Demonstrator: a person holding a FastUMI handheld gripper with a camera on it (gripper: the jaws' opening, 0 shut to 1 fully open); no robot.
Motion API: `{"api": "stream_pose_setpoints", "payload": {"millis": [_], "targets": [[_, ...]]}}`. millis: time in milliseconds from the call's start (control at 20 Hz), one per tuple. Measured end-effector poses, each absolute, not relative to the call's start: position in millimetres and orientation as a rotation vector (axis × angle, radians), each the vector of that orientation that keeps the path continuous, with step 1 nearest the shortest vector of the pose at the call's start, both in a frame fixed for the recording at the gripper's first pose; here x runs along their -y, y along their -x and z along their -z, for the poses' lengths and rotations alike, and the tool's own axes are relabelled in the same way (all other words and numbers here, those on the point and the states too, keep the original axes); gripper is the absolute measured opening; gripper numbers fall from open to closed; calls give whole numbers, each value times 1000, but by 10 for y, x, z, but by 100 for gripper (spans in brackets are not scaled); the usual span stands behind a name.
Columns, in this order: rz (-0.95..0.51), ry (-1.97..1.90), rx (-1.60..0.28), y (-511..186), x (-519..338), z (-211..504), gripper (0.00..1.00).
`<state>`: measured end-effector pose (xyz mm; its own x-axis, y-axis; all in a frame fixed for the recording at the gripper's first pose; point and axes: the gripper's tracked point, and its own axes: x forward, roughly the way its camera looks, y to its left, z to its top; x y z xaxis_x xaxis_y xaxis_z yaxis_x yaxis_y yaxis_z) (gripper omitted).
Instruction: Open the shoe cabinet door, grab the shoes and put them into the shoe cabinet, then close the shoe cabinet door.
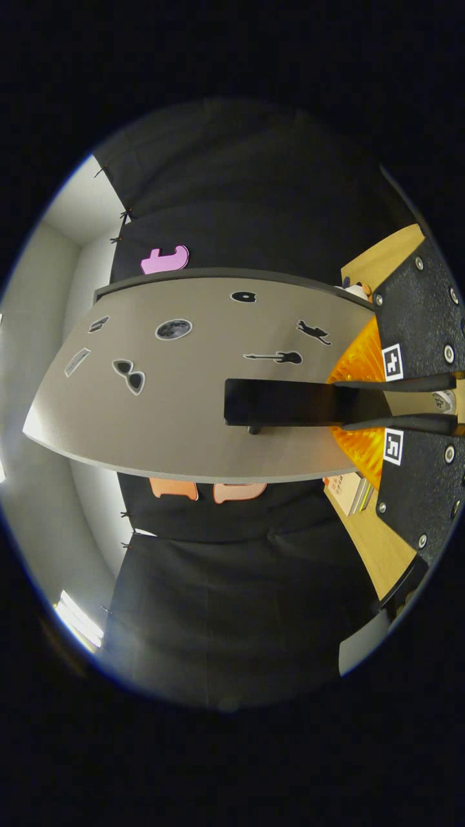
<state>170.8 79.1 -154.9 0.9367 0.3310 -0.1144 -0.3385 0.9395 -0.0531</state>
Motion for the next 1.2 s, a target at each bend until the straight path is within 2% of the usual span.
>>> {"api": "stream_pose_setpoints", "payload": {"millis": [250, 650, 750, 800, 1200], "targets": [[-382, 52, -108, -1593, -329, 1529, 12], [-321, 43, -97, -1644, 713, 1536, 12], [-297, 50, -99, -1683, 765, 1561, 11], [-280, 55, -94, -1687, 858, 1559, 8], [-134, 90, -88, -1693, 1227, 1546, 6]]}}
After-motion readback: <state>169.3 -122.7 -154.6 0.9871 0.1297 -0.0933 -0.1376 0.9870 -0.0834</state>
